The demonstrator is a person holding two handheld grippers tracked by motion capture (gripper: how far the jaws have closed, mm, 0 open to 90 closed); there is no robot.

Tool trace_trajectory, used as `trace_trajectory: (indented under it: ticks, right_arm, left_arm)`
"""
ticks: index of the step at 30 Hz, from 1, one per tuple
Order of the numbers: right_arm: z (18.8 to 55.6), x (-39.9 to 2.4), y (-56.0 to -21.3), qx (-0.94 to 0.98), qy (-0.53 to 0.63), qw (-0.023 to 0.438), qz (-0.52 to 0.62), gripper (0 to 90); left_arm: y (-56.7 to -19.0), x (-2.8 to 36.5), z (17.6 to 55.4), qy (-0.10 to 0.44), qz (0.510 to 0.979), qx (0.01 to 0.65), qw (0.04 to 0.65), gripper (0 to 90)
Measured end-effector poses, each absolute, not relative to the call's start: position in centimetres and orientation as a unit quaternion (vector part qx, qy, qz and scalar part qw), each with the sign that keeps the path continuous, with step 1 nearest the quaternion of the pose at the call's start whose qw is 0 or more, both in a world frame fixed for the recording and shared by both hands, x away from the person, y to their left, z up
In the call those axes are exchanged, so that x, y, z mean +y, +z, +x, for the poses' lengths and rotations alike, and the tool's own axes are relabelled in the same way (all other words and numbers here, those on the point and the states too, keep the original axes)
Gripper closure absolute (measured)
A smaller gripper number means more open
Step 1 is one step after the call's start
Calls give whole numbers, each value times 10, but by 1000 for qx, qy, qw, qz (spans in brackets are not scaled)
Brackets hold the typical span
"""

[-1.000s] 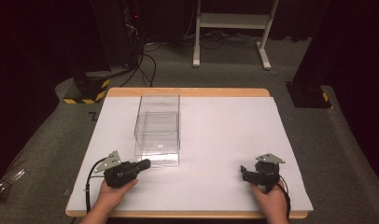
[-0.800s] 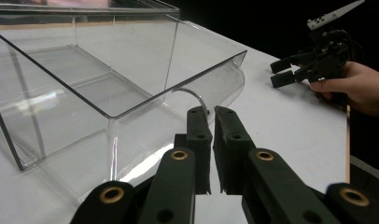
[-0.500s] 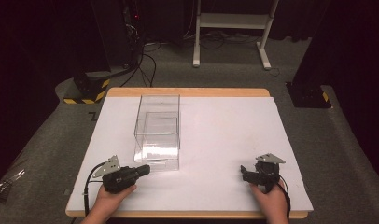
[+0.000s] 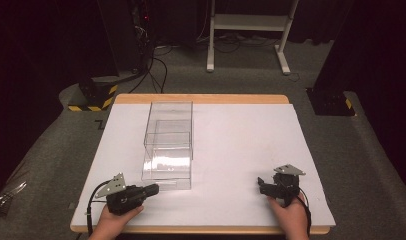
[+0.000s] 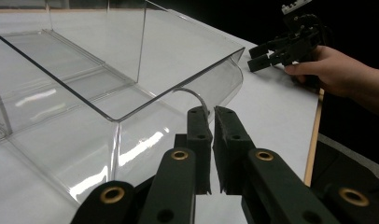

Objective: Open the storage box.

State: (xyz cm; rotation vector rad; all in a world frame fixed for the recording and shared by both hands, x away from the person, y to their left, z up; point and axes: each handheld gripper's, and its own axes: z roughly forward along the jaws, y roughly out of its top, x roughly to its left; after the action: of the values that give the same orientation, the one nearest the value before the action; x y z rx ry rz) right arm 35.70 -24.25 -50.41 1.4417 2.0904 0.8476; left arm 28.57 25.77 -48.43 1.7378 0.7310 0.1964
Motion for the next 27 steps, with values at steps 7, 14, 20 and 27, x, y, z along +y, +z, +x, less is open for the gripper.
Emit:
trace_trajectory:
  ticks: [7,14,20,27]
  right_arm:
    - [357,-242,-504,760,308,230,524,132]
    - [357,-242,-504,760,308,230,524,133]
    - [357,-242,-504,760,308,231,523,133]
    - [357,-242,-504,760,308,230,524,133]
  left_arm:
    - [-485,260,280,84,745,307,587,853]
    - [-486,262,276,82,745,301,590,853]
    - [-485,264,271,83,750,293,587,854]
    - [-484,264,268,87,753,292,583,850]
